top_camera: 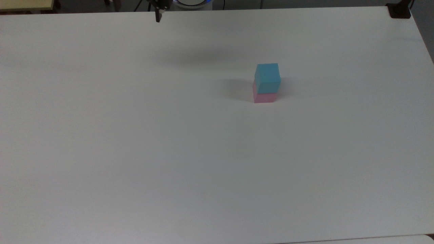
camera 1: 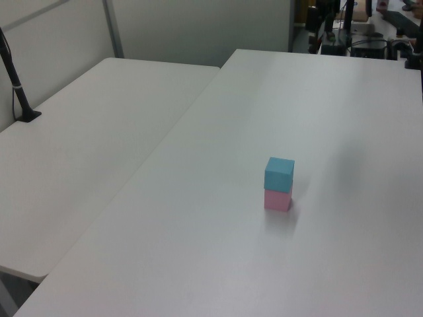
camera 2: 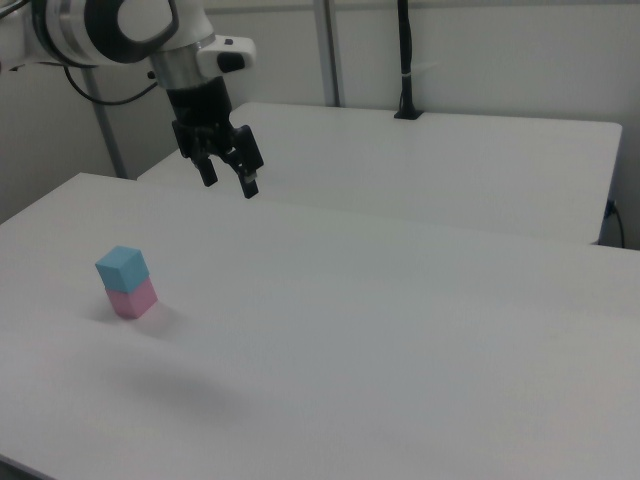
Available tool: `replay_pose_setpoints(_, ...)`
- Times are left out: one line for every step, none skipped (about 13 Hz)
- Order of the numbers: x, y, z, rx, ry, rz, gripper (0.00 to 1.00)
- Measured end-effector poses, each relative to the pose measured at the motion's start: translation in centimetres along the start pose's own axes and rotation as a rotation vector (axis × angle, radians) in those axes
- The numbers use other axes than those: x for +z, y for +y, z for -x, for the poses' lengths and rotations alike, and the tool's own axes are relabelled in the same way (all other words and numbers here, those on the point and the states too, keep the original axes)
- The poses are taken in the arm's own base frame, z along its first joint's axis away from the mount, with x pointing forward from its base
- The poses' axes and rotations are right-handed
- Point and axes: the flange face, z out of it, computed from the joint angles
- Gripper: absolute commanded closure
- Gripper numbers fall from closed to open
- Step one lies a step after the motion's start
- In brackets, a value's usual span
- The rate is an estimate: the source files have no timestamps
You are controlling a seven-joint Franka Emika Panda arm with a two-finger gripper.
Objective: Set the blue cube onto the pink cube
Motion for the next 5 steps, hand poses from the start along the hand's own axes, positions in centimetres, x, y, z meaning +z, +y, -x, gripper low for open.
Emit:
replay_pose_setpoints(0.1, 1.0, -0.1, -0.06, -0.002, 0.0, 0.0)
replay_pose_setpoints(0.2, 1.4, -0.1, -0.097, -0.003, -0.001, 0.0)
replay_pose_setpoints(0.2, 1.8, -0.1, -0.12, -0.004, -0.009, 0.0)
replay_pose_setpoints(0.2, 1.9, -0.1, -0.128, -0.005, -0.02, 0.0)
replay_pose_setpoints(0.2, 2.0, -0.1, -0.133, -0.005, -0.029, 0.0)
